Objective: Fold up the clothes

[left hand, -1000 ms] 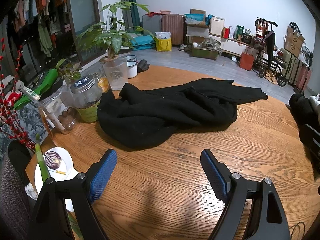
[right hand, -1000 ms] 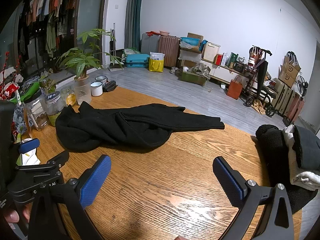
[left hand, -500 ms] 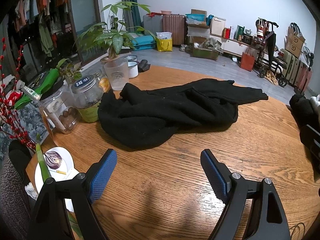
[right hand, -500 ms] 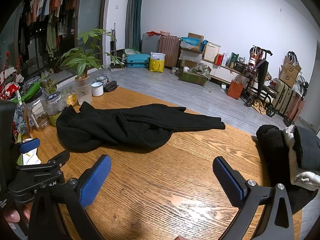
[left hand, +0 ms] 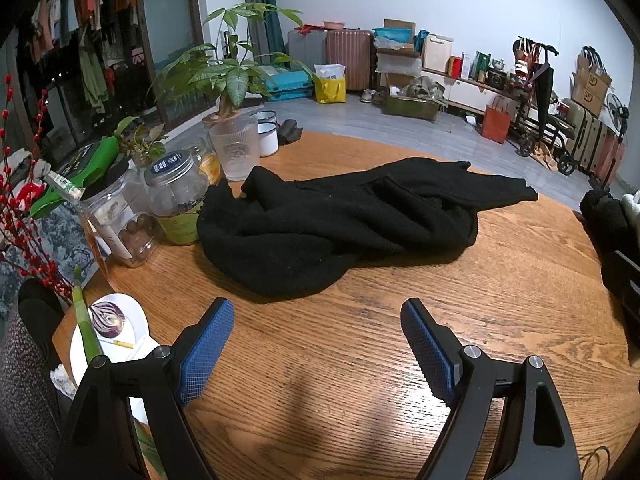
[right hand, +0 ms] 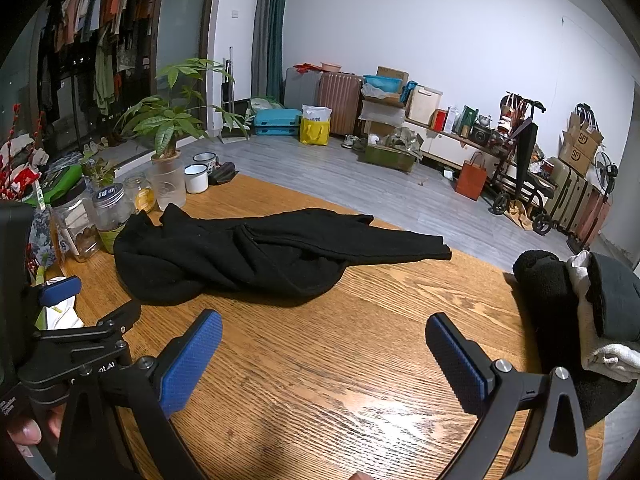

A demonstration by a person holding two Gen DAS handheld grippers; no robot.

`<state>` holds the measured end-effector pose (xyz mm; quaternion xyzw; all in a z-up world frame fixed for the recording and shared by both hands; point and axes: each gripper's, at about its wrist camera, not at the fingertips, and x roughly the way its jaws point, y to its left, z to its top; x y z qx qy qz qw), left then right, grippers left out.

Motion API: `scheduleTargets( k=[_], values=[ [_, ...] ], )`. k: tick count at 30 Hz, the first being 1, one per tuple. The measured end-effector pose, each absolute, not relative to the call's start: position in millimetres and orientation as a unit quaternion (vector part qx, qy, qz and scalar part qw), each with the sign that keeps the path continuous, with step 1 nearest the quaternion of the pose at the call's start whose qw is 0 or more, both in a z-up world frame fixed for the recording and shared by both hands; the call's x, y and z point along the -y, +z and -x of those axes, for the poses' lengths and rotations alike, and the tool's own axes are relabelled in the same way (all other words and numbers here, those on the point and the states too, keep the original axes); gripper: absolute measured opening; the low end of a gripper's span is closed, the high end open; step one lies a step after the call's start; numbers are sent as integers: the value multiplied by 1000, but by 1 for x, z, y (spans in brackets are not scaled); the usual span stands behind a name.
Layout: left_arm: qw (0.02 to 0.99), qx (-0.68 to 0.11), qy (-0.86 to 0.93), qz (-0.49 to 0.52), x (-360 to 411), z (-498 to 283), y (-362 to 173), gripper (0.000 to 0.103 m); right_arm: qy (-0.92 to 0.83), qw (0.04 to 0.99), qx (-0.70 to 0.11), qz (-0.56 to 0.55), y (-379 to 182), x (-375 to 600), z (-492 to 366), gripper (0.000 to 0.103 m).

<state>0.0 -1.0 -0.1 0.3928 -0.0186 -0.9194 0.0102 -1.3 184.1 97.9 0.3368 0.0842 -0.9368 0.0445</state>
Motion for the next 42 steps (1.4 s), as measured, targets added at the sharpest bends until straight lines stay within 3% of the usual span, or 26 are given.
scheduleTargets(
  k=[42],
  values=[
    [13,21,-918,-396,2,1,1,85,-936,49,-90,-337,96,-181,0,103]
  ],
)
